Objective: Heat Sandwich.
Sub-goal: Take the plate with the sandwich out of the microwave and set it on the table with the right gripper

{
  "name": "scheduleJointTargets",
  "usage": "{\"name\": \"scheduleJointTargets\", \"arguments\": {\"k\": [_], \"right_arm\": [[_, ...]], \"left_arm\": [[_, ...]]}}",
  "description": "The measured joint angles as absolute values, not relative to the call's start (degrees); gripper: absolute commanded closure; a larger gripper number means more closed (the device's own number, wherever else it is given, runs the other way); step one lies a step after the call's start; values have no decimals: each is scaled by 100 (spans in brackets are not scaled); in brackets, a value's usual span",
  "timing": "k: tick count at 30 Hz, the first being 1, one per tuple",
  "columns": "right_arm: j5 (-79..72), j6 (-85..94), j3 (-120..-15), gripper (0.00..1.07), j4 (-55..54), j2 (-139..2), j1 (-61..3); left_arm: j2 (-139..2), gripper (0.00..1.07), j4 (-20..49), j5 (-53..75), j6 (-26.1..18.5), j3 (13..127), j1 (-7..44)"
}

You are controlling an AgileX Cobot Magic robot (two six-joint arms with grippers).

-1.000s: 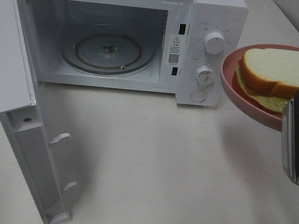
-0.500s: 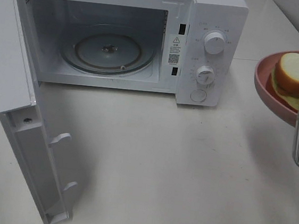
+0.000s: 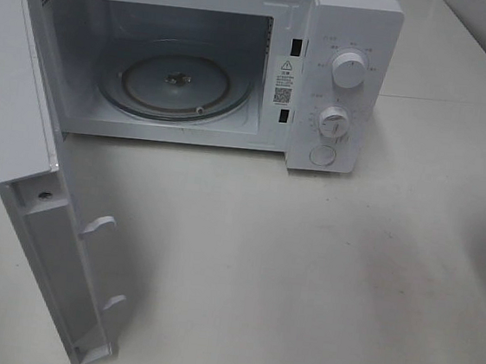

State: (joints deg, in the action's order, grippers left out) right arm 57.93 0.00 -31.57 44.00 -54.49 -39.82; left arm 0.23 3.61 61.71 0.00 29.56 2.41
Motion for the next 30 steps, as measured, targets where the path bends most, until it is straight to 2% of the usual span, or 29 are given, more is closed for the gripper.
{"name": "scheduleJointTargets", "arguments": {"k": [18,30], "right_arm": [[6537,-2366,-3163,107,4905,-6033,-3982],[6864,-3633,-3753,106,4933,-6956,-3982]], "left_arm": [[23,9,361,6171,-34,2956,241],[23,9,361,6171,-34,2956,241]]}}
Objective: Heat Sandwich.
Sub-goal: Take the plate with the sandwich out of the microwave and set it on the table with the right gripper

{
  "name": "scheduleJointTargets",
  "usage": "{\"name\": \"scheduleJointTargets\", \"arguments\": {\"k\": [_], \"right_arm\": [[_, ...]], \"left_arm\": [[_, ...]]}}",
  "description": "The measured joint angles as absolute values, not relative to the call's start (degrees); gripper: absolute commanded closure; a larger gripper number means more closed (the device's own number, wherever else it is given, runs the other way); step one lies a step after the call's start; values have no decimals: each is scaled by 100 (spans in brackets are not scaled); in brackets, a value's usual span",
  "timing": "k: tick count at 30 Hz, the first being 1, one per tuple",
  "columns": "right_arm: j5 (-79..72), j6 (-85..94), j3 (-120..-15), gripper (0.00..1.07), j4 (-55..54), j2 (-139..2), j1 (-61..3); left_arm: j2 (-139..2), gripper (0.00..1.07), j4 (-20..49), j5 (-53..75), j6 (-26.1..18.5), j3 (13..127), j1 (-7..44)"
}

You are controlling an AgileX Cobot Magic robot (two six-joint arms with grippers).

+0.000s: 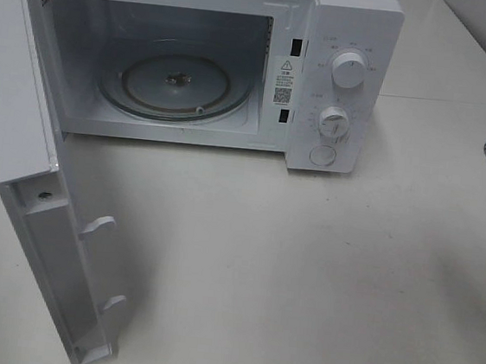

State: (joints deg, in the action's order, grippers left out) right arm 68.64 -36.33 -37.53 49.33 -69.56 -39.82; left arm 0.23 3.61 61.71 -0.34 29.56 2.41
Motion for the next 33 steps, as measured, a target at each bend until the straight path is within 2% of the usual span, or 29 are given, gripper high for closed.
{"name": "scheduleJointTargets", "arguments": {"k": [33], "right_arm": [[6360,-5626,-3965,106,4824,-8697,-3965]], "left_arm": [[23,9,361,6171,-34,2956,241]]}}
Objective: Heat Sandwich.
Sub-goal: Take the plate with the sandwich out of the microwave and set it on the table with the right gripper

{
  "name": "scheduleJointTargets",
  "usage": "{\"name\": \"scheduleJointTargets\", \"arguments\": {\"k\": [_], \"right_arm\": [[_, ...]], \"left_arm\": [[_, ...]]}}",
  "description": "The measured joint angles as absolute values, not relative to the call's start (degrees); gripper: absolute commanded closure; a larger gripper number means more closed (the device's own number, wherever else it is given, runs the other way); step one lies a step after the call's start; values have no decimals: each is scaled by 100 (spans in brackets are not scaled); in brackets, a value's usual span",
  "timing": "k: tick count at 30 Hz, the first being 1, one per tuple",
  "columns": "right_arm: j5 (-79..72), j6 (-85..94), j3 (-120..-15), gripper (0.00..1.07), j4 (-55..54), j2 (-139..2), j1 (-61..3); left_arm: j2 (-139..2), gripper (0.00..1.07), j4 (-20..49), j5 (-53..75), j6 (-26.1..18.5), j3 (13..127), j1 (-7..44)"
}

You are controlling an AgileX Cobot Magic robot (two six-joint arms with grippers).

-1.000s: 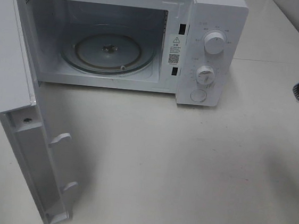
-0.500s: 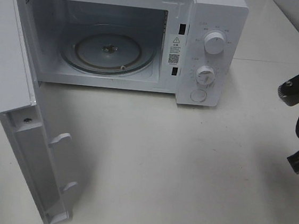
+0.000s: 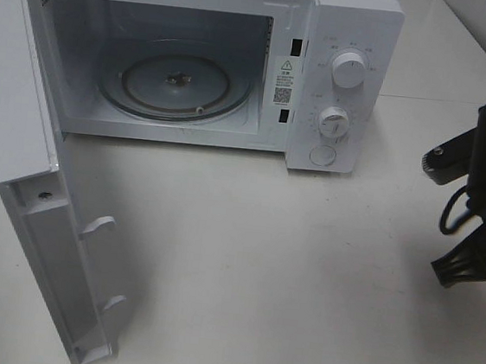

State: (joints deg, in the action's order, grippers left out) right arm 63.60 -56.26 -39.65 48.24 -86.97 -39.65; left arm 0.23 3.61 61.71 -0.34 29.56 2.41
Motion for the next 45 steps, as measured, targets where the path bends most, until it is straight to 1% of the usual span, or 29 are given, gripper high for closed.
{"name": "scheduleJointTargets", "arguments": {"k": [4,10,13,23,32,36,40,41,42,45], "right_arm": [[6125,-5730,-3965,106,4824,-8973,-3850],[5649,-5764,-3965,106,4830,-9402,-3421],[5535,-5787,-3965,106,4841,-9528,-3323],[4905,-6171,-3971,105,5248,-10187,-2876],[4503,-6526,-3976,103,5644,-10817,-2830],[4481,-6669,-3982,100,5724,-10995,-2830],[4503,-6830,-3982,93,5798,-11052,-2830],[4503,-6830,-3982,93,5798,-11052,-2830],[4509,-6830,-3982,88,5787,-11052,-2830],[4521,-6812,-3982,78,5661,-11024,-2830]], "left_arm": [[23,9,361,6171,-34,2956,241],[23,9,361,6171,-34,2956,241],[23,9,361,6171,-34,2956,241],[23,9,361,6171,-34,2956,241],[23,9,361,6171,-34,2956,241],[23,9,361,6171,-34,2956,241],[23,9,361,6171,-34,2956,241],[23,9,361,6171,-34,2956,241],[23,9,361,6171,-34,2956,241],[23,9,361,6171,-34,2956,241]]}}
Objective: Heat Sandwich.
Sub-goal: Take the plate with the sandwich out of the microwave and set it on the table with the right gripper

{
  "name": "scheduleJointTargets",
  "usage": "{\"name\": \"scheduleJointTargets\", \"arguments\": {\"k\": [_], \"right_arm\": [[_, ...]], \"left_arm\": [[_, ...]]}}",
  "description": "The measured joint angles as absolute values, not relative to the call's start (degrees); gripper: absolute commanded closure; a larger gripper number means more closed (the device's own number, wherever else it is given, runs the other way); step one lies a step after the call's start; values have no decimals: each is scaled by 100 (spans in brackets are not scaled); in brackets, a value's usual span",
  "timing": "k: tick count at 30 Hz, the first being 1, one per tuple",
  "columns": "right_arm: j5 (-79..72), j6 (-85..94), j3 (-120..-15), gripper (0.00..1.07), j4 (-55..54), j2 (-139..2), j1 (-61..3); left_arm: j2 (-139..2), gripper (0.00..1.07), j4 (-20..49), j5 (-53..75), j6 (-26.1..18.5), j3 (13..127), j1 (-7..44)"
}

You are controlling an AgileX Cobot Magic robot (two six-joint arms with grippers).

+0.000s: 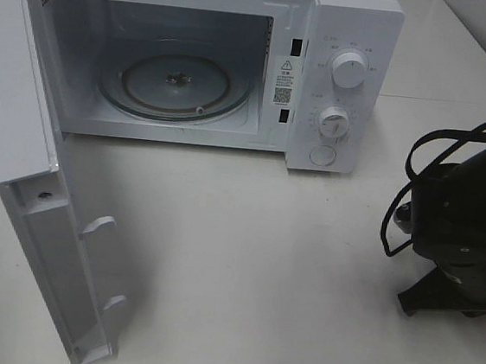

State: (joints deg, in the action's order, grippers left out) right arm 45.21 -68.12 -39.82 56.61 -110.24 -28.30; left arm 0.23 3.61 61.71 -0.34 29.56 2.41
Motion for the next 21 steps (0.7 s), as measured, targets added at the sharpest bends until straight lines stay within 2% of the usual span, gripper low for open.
{"name": "scheduleJointTargets", "arguments": {"k": [1,2,6,16,21], "right_arm": [[4521,-6812,-3982,78,5661,-11024,-2830],[4521,-6790,-3982,69,5604,-10978,-2830],[4486,-6658,-3982,59,5420,-10731,-2830],[4469,-5220,-3965,50,4395,-9677,-2830],[4418,-4085,-3965,39,3655,-8961,-2830]], "left_arm": [[23,9,361,6171,-34,2956,241],[23,9,361,6171,-34,2956,241],[23,9,361,6171,-34,2956,241],[23,9,361,6171,-34,2956,241],[23,9,361,6171,-34,2956,241]]}}
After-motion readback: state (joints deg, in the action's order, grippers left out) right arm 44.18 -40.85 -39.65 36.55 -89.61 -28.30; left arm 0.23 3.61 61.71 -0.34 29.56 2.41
